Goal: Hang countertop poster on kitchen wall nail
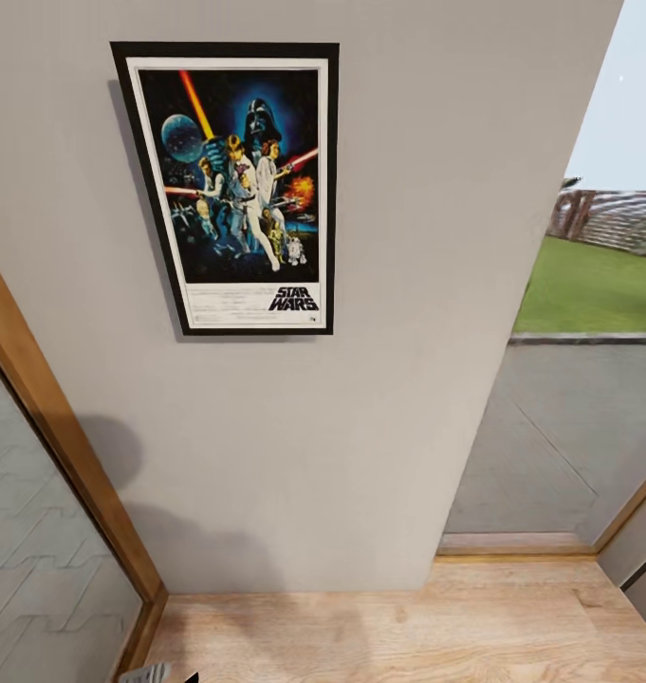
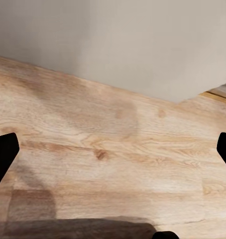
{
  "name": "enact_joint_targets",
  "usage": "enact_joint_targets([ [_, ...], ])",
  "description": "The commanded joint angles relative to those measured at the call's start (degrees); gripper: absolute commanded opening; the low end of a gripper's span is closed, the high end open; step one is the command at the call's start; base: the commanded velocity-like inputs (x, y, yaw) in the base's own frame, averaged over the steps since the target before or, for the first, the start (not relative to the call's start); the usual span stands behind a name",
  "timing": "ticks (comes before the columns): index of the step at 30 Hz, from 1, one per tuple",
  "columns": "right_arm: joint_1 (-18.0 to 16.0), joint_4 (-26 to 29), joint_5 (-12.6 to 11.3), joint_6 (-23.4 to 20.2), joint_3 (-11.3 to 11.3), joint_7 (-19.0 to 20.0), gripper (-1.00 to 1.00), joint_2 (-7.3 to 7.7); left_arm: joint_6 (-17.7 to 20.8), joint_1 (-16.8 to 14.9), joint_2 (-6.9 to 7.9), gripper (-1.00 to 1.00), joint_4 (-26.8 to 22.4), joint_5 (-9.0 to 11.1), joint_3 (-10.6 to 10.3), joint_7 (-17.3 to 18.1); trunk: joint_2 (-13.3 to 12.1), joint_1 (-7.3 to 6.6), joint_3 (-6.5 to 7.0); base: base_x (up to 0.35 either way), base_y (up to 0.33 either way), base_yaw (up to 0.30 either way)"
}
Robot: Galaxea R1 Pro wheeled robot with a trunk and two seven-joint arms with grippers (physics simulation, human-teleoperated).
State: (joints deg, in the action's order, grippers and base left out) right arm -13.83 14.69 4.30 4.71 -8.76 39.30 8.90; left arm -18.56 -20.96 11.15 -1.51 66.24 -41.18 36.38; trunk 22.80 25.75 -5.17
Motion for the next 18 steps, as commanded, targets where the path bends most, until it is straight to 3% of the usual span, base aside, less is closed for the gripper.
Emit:
enact_joint_targets([
  [1, -0.06, -0.08, 0.46, 0.29, -0.37, 0.14, 1.0, -0.03, -0.25, -0.04, 0.01, 1.0, 0.02, 0.38, -0.48, 0.11, 0.12, 0.03, -0.12, 0.0, 0.0, 0.0],
  [18, -0.05, -0.41, 0.45, 0.3, -0.36, -1.92, 1.0, -0.37, -0.25, -0.04, 0.01, 1.0, 0.02, 0.38, -0.49, 0.1, 0.12, 0.03, 1.26, 0.0, 0.0, 0.0],
])
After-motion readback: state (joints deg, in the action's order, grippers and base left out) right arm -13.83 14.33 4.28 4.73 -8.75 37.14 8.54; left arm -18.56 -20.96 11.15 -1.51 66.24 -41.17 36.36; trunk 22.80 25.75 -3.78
